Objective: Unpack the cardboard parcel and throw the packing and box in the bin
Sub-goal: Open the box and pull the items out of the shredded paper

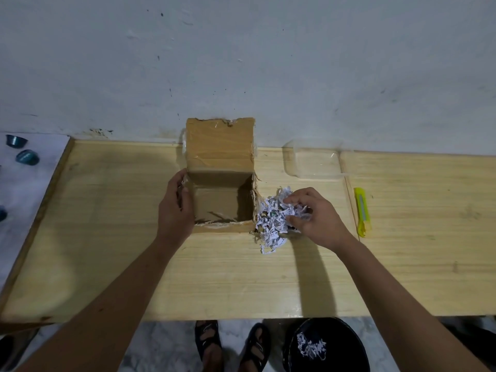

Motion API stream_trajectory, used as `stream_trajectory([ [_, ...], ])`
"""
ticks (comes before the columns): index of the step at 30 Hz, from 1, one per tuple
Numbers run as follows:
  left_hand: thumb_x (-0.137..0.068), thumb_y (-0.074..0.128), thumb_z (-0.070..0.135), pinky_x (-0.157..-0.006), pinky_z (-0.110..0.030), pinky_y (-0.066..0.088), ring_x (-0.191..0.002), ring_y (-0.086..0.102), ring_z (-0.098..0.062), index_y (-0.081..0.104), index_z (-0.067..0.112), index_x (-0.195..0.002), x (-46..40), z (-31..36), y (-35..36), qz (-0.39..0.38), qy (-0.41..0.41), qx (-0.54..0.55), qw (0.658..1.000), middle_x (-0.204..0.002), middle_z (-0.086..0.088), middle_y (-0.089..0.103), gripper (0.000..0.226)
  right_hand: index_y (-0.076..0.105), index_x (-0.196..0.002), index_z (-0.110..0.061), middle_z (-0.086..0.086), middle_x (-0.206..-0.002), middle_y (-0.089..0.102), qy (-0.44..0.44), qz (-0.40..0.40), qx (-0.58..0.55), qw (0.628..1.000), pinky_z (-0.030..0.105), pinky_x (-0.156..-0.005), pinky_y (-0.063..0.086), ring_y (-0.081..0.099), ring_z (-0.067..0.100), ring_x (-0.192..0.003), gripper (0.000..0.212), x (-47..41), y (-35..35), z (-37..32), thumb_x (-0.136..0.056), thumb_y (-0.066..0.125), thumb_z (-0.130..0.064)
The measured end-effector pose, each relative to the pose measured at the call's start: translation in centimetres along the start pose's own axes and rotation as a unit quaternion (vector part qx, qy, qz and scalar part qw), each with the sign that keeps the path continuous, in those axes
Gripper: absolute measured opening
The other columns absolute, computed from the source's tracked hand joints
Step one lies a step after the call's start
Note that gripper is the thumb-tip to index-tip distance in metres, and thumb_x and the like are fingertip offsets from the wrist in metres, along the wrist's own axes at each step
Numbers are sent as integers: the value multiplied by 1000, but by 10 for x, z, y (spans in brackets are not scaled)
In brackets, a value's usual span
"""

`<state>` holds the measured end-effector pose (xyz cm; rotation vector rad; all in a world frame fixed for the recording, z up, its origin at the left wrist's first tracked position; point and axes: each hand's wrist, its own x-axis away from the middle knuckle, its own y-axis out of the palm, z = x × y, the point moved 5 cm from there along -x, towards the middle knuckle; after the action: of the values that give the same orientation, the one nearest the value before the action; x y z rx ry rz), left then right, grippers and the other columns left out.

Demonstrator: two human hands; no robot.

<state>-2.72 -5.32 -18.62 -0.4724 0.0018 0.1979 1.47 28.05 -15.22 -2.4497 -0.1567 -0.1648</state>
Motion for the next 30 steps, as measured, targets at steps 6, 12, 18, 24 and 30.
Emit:
stream_trajectory([
  [6,-109,42,24,-75,-7,46,-95,67,-3,49,38,-147,0,-2,1,-1,9,3,1000,-119,4,72,42,75,-109,-28,-10,-120,66,-9,15,-1,1000,7,-95,38,61,9,-115,34,3,-2,0,-80,83,-10],
  [12,-110,43,22,-75,-8,47,-97,67,-12,49,36,-148,0,-2,0,1,9,-5,1000,-121,2,72,41,75,-109,-28,-11,-121,66,-9,19,-7,1000,8,-99,38,61,6,-117,33,4,-3,0,-80,83,-12],
  [18,-106,41,42,-104,-19,46,-131,57,-9,45,24,-156,-1,10,-8,-25,32,7,999,-148,4,59,53,75,-109,-29,-10,-122,65,-19,26,-11,999,12,-102,39,61,6,-117,36,7,-6,-2,-77,86,-15],
  [24,-108,34,47,-116,-43,46,-141,54,-18,45,12,-155,-1,24,-31,-2,50,53,997,-155,-4,53,60,75,-111,-27,-8,-123,65,-43,31,-26,998,14,-103,41,62,6,-118,39,14,-12,-12,-75,87,-17],
  [30,-102,50,39,-109,-42,51,-137,55,-22,46,9,-153,20,83,-9,-49,160,12,986,-149,-10,56,60,72,-118,-22,-8,-127,64,-47,32,-41,998,14,-105,39,60,5,-121,48,27,-19,-15,-74,90,-16],
])
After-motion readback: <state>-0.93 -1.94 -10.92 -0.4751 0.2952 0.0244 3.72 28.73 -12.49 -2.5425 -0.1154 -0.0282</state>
